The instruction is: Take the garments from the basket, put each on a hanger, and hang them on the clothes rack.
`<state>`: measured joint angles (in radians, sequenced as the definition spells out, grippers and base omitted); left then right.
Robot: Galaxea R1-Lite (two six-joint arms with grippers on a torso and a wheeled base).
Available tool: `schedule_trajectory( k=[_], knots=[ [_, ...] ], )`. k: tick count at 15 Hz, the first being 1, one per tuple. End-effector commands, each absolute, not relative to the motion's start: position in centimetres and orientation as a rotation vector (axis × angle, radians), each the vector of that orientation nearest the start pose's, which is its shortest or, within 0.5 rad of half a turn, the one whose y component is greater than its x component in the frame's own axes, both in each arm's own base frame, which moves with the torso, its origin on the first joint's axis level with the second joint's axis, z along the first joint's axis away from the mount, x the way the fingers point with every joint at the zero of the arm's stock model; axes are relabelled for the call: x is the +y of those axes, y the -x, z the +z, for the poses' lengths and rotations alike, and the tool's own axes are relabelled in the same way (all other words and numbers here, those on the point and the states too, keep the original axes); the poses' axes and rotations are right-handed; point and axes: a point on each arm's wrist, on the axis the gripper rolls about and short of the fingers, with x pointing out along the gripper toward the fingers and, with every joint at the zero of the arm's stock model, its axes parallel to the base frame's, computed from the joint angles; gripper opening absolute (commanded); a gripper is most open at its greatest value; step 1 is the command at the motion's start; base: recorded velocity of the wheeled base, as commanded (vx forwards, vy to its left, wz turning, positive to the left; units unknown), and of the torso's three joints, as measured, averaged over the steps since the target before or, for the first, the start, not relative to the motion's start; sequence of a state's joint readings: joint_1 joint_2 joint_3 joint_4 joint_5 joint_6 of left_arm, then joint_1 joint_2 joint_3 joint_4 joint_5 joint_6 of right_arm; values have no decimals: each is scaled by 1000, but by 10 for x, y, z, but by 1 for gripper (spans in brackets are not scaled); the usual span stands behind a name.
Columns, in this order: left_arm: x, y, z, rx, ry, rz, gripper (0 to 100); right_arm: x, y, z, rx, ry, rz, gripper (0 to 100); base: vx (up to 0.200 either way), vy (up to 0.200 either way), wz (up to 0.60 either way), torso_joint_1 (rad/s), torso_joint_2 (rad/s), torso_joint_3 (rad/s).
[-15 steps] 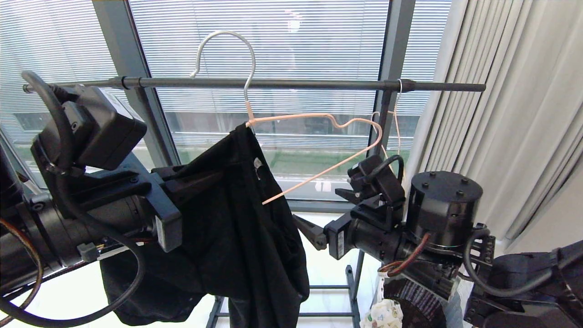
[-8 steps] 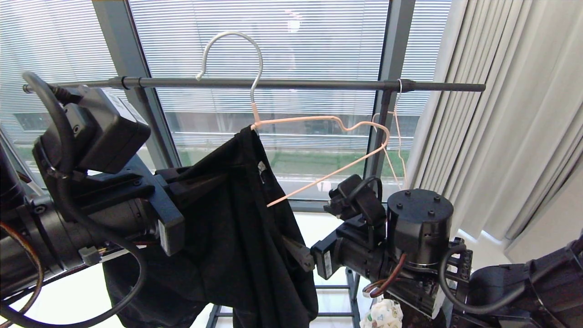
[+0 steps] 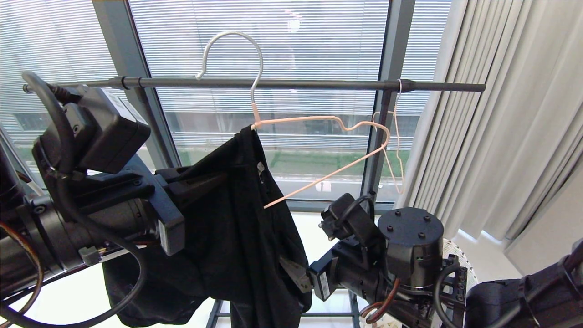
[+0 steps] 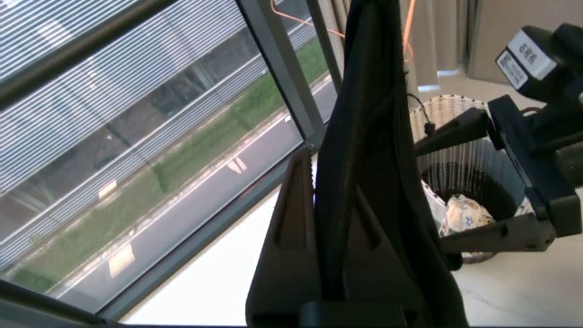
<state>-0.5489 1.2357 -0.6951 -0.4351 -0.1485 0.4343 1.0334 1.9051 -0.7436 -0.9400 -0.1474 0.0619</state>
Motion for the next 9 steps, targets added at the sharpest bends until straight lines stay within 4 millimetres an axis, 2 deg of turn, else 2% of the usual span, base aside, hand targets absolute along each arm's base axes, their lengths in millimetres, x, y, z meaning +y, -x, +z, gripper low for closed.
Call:
schedule_trajectory(
  k=[1, 7, 9],
  knots=[
    [-103, -162, 249, -52, -436, -709, 0, 289, -178, 124, 230, 85, 846, 100, 0, 0, 0, 0, 0, 0],
    [-103, -161, 249, -55, -436, -710, 0, 285, -187, 118, 241, 106, 760, 100, 0, 0, 0, 0, 0, 0],
    [-103, -161, 249, -53, -436, -708, 0, 276, -199, 117, 239, 131, 674, 100, 0, 0, 0, 0, 0, 0]
  ],
)
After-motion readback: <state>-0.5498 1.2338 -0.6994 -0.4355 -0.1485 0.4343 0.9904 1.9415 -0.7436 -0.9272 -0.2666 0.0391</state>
